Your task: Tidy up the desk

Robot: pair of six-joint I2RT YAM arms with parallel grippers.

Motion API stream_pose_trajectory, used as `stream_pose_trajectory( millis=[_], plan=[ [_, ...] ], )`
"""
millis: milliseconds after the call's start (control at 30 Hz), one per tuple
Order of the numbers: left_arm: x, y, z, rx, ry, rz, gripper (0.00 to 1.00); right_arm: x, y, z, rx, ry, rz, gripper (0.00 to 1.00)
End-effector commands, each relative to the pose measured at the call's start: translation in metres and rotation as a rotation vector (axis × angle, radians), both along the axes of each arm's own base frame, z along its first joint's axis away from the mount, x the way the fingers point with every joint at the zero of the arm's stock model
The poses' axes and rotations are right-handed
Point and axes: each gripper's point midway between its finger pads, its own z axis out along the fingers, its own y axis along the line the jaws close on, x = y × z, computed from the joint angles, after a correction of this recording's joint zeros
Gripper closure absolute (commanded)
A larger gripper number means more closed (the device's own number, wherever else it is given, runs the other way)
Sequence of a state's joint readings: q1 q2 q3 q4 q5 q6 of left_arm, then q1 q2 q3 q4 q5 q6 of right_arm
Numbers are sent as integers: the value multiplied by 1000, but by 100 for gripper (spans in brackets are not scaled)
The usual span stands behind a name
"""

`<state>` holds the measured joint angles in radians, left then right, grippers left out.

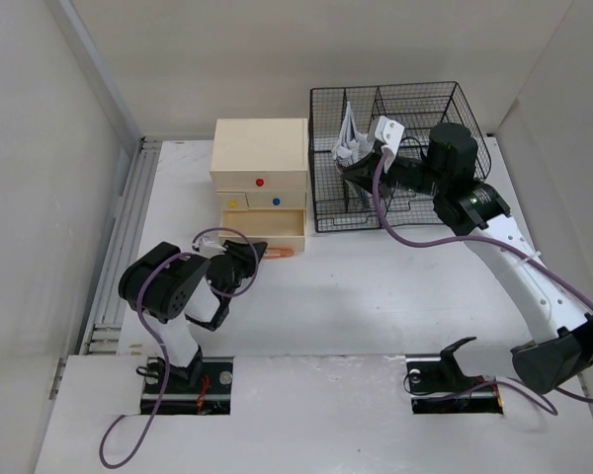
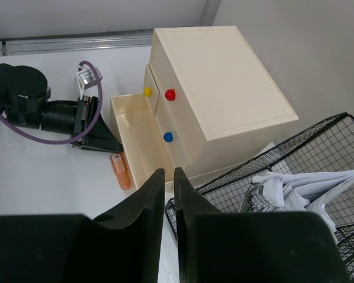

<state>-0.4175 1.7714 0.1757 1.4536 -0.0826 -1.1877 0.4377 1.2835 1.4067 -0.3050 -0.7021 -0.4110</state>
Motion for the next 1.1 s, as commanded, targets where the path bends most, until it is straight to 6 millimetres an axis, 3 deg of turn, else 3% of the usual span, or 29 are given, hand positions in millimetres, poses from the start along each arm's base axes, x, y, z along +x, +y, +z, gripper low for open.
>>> stream_pose_trajectory(
  millis=[0,200,233,300,467,567,600,767,933,1000,1067],
  plan=[
    [-27,-12,28,-69,-101,-65,100,-6,-1,22,44,-64,23,83],
    [-35,-12,31,-76,-88,-46,100,-7,0,22,45,-64,32,83],
    [-30,-14,35,-67,-103,-49,100,-9,1,22,46,-63,41,83],
    [-21,-10,26,-17,-75,-30,100,-9,1,22,46,-63,41,83],
    [11,-13,40,-18,-117,-14,100,-9,1,22,46,-63,41,83],
    [25,-10,39,2,-105,6,100,-8,1,18,42,-55,41,82],
    [32,-13,48,1,-131,5,100,-8,1,18,42,-55,41,82],
    [44,-6,43,21,-107,22,100,-6,-2,18,42,-55,32,82],
    [49,6,39,33,-100,46,100,-6,0,13,36,-37,41,82],
    [47,6,48,23,-124,47,100,-3,1,10,32,-29,41,82],
    [39,11,40,26,-98,57,100,-5,1,10,34,-28,50,82]
  ],
)
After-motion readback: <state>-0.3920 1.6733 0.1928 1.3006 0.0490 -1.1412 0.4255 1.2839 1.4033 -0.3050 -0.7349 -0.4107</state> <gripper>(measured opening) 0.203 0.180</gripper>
